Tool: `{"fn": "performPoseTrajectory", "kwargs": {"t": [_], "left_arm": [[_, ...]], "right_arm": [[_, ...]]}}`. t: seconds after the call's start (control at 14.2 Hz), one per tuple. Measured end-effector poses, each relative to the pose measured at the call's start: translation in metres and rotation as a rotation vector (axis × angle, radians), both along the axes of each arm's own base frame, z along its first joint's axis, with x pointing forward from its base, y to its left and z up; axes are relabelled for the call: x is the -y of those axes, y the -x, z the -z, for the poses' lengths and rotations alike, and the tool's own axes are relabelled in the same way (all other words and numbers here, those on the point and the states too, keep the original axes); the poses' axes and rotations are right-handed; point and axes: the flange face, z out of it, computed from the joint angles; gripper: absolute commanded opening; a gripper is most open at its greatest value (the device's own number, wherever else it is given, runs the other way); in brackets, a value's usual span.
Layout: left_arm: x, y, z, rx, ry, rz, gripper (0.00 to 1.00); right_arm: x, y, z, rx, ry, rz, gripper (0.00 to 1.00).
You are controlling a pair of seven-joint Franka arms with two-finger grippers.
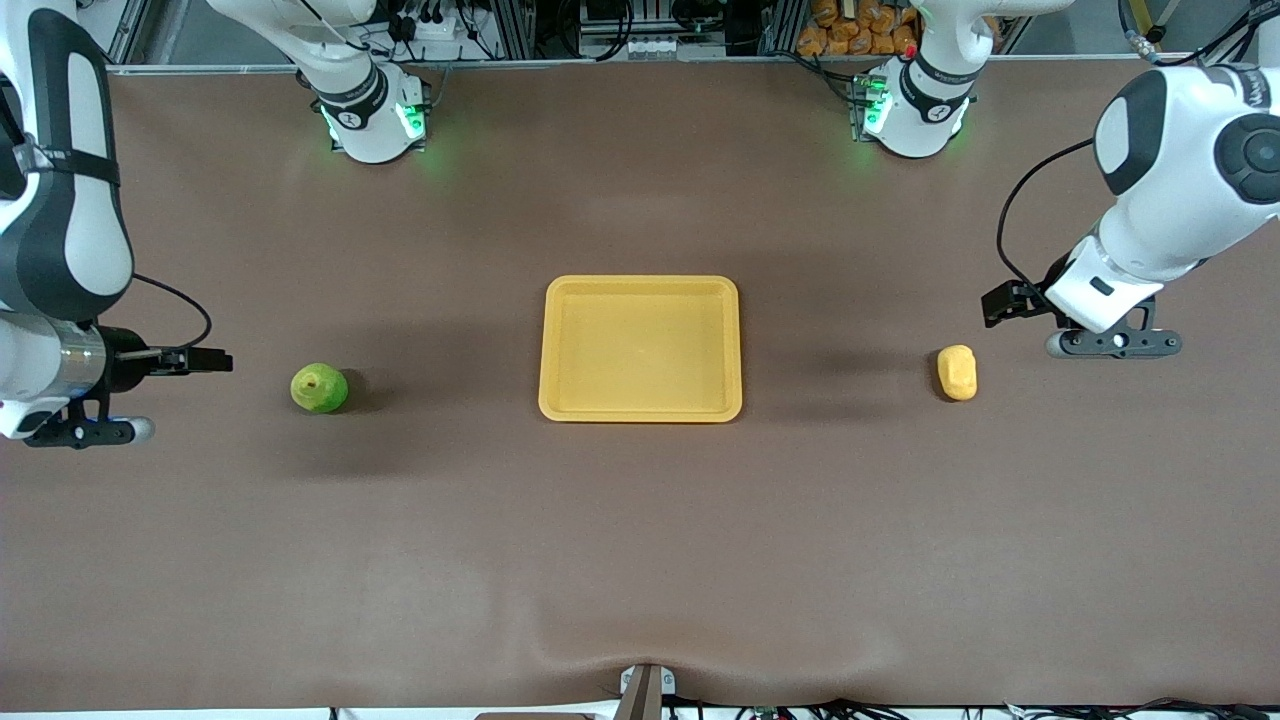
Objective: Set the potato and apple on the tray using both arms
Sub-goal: 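Move the right gripper to the apple while the left gripper reaches the potato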
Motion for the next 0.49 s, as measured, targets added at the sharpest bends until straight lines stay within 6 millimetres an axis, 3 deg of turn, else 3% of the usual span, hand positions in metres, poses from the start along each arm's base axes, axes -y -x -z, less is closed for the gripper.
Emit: {"fn": "performPoseTrajectory", "kwargs": {"t": [0.49], "left_arm": [[-0.017,-0.003,0.058,0.002,0.007,-0.027,1.00]], "right_arm": [[0.001,-0.006,0.050,0.007,0.003,0.002,1.00]]}}
